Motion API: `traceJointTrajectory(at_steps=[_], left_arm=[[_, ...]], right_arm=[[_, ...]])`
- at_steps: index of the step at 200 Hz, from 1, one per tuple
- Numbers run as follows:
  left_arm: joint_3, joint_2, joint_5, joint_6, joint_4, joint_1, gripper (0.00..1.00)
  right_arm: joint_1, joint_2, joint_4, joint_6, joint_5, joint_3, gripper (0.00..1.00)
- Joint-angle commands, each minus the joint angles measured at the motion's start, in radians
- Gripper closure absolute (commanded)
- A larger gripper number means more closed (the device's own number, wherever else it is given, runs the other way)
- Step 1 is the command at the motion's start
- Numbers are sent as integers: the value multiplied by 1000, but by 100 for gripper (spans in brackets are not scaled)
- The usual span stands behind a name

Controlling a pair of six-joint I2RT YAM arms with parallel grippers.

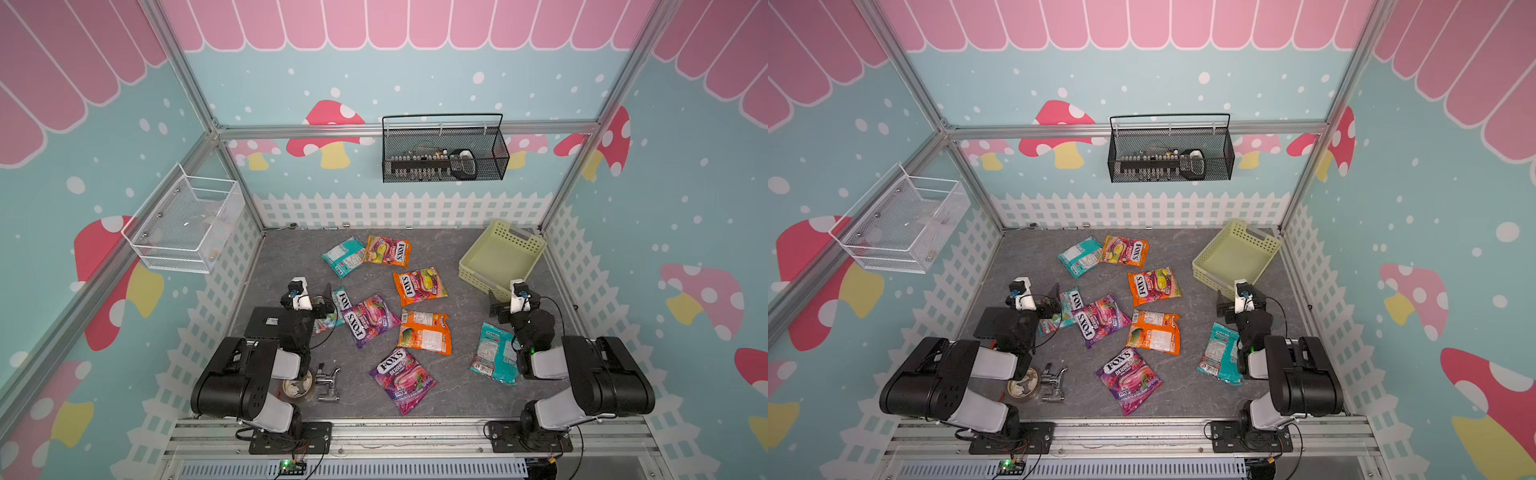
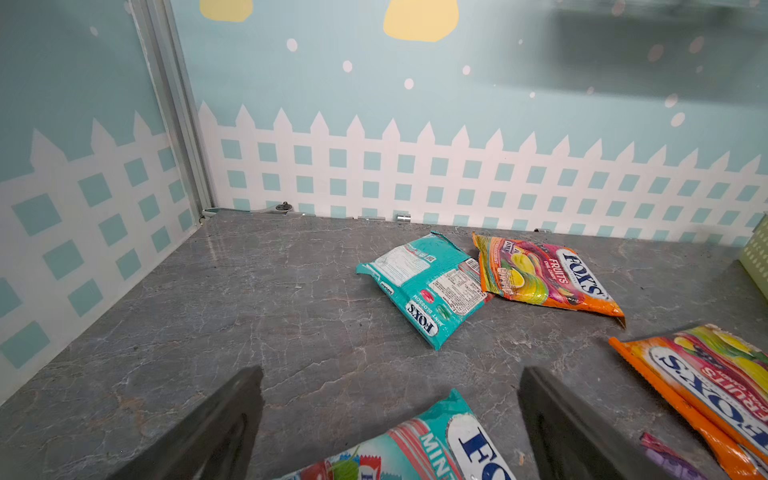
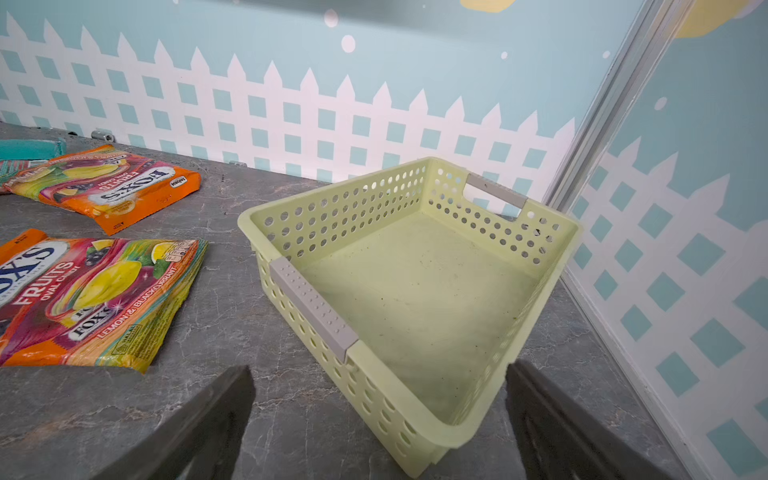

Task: Put the candies in the basket
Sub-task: Adjust the candie at the center of the board.

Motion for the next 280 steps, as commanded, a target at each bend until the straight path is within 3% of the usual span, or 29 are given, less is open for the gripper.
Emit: traceJointTrajectory(at_steps=[1, 167, 197, 210, 240, 280], left_arm=[[15, 9, -9, 2, 21, 5, 1], [12, 7, -9, 0, 25, 5, 1], [13, 0, -11, 2, 25, 5, 1], [36, -55, 1, 6, -68, 6, 1], [197, -236, 39, -35, -488, 3, 1], [470, -370, -10, -301, -992, 3, 1]], right_arm=[[1, 7, 28, -2, 7, 14, 0], [1, 5, 33, 0, 13, 11, 0], [0, -137, 0, 20, 64, -31, 1], [2, -233, -116, 26, 77, -11, 0], [1, -388, -370, 141, 91, 100, 0], [0, -460, -859, 410, 135, 399, 0]])
